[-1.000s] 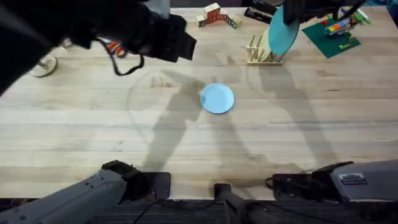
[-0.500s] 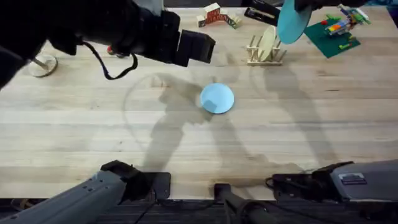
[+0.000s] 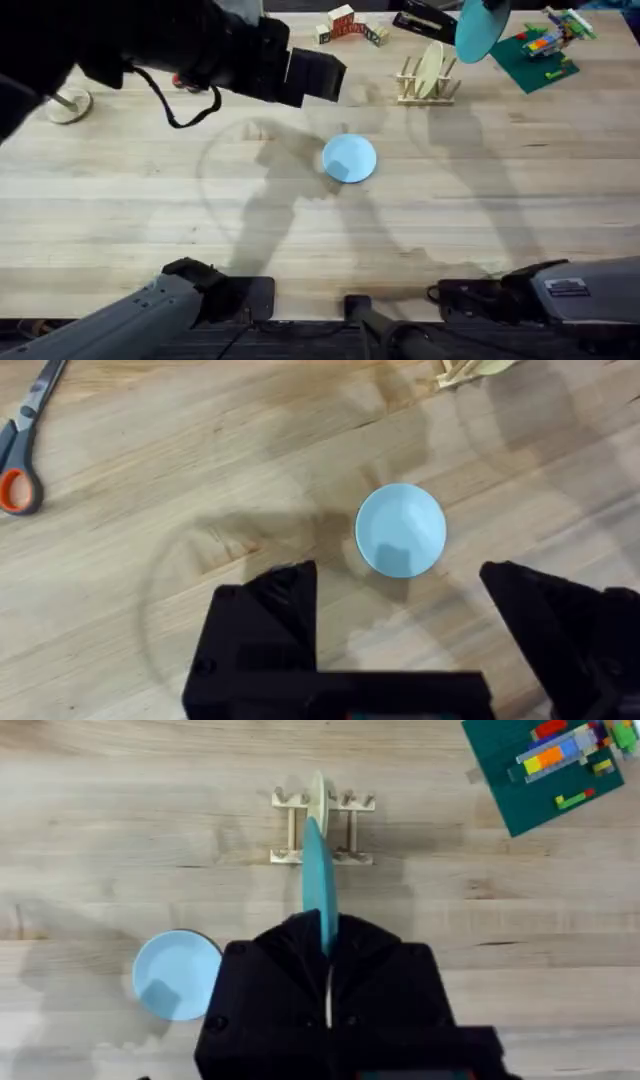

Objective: Pick up the plates from the table one by one and place each into a slot on the dish rack.

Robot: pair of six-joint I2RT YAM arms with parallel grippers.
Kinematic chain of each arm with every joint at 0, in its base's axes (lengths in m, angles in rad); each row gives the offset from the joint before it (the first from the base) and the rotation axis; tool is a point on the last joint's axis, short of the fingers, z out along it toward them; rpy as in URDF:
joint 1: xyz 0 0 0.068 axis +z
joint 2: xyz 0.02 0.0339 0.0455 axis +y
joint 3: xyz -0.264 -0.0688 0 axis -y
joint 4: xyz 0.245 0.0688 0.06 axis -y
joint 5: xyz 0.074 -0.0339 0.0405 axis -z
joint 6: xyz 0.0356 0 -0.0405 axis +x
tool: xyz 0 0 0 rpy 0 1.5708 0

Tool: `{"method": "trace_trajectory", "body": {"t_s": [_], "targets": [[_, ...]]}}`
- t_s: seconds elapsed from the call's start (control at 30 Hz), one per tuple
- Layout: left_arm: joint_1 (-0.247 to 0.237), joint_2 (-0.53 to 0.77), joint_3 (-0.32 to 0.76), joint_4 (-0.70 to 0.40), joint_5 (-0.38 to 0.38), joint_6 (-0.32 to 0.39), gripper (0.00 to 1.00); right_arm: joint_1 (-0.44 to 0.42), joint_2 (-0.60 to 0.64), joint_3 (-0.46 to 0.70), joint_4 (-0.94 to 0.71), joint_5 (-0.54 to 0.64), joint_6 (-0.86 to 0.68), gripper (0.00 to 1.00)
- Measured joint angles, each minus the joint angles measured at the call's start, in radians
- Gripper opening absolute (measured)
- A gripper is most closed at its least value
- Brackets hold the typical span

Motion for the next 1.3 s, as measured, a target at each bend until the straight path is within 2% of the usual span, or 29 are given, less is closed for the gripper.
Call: {"method": "trace_trajectory", "body": {"t_s": [0.47,1.3], "targets": [[0.0,0.0,0.0,0.0,0.0,-0.004,0.995,0.007,0.152,0.005,0.048,0.0,0.004,0.03],[0.0,0.0,0.0,0.0,0.0,-0.004,0.995,0.01,0.346,0.005,0.172,0.0,0.001,0.03]]}}
